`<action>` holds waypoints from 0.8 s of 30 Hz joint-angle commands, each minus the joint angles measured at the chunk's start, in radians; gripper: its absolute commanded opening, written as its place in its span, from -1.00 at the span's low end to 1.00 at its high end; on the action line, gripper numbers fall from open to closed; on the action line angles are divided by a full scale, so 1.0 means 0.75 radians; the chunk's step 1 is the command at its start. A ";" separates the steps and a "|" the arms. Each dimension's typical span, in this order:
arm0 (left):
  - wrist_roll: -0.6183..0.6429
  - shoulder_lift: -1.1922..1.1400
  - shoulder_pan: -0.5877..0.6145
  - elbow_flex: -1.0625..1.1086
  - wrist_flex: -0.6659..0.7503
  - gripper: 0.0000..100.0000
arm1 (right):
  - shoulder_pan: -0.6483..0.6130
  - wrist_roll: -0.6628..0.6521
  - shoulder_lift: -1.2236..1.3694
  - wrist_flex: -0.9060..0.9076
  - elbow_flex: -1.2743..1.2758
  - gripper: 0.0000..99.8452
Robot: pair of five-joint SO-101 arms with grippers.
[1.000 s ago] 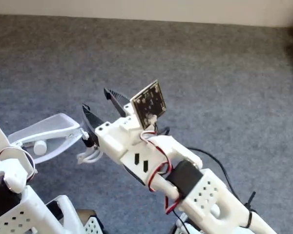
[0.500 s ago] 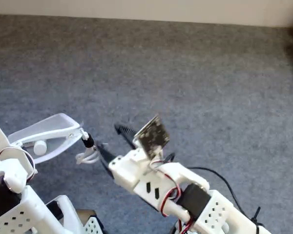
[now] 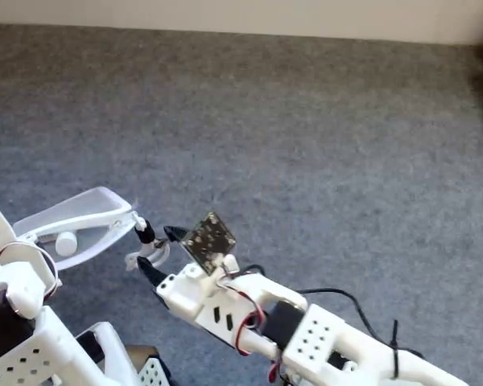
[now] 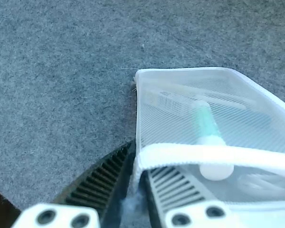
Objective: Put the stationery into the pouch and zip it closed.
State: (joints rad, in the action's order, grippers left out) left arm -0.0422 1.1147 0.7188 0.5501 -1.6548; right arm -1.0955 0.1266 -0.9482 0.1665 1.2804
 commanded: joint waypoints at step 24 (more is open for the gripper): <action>-0.008 -0.034 -0.036 0.003 0.023 -0.99 | 0.097 -0.020 0.126 -0.337 -0.077 -0.72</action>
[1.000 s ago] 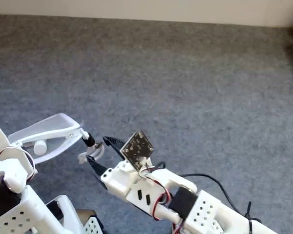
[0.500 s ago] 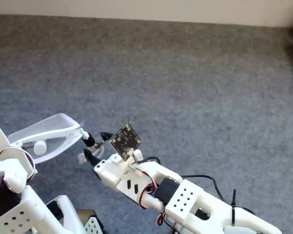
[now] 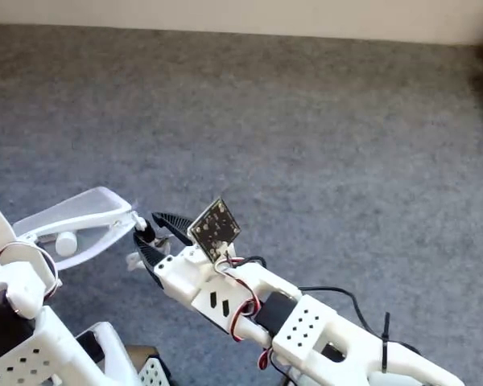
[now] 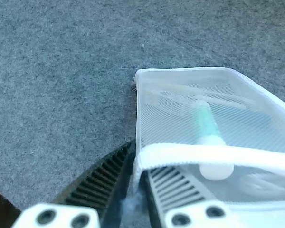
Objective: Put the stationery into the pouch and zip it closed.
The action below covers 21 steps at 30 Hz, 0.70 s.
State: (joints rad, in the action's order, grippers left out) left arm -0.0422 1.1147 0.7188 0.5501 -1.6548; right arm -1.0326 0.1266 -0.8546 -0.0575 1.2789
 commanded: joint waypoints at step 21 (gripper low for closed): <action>-0.008 -0.034 -0.030 0.005 0.020 -0.99 | -0.001 -0.090 0.251 -0.038 -0.238 -0.73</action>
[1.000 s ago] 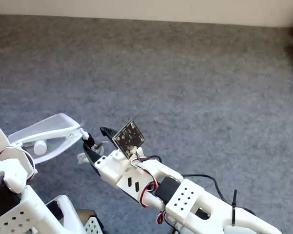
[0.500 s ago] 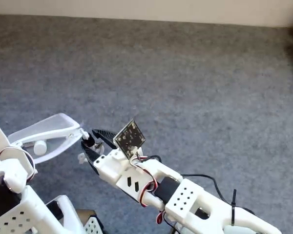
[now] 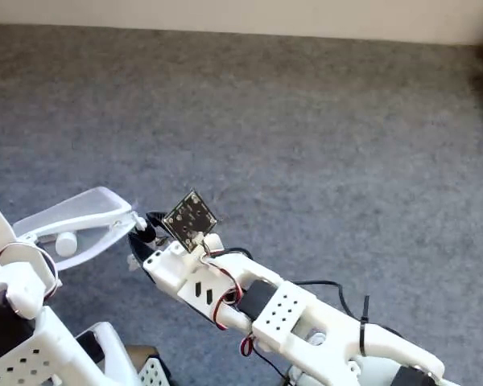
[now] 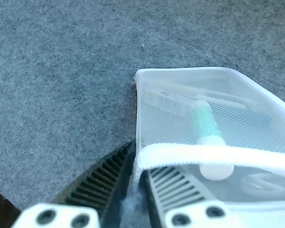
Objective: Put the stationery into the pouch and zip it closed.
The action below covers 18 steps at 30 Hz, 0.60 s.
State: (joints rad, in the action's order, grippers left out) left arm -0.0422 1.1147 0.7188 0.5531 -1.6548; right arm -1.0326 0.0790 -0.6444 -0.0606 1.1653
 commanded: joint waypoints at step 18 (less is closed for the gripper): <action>-0.008 -0.034 -0.034 -0.001 0.023 -0.99 | 0.009 -0.135 -0.216 0.013 0.038 -0.99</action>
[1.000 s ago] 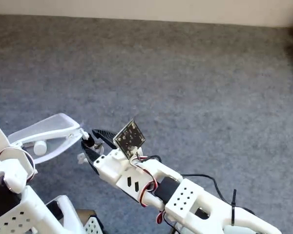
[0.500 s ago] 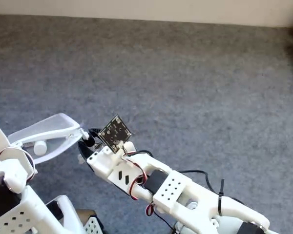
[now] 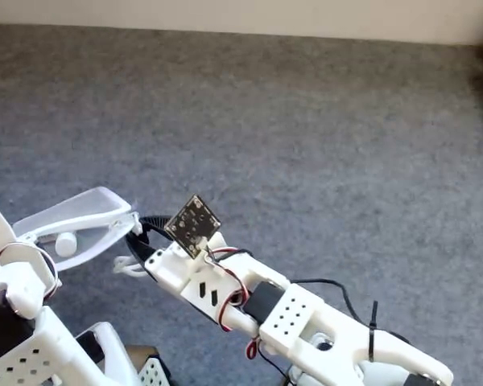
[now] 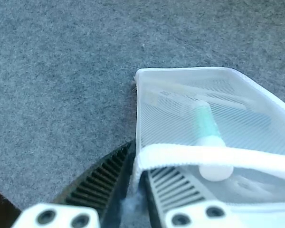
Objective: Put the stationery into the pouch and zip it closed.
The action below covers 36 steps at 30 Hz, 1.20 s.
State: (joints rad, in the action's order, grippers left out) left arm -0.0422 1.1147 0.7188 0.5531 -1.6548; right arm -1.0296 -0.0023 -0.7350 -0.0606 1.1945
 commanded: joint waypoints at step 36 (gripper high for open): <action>-0.074 -0.410 -1.038 -0.066 0.561 -0.48 | 0.046 -0.113 -1.001 1.200 0.060 -0.99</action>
State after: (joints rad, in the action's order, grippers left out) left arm -0.0913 0.9214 0.0023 0.5317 -1.2743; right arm -1.0050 -0.0821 -1.4193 0.8278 1.2482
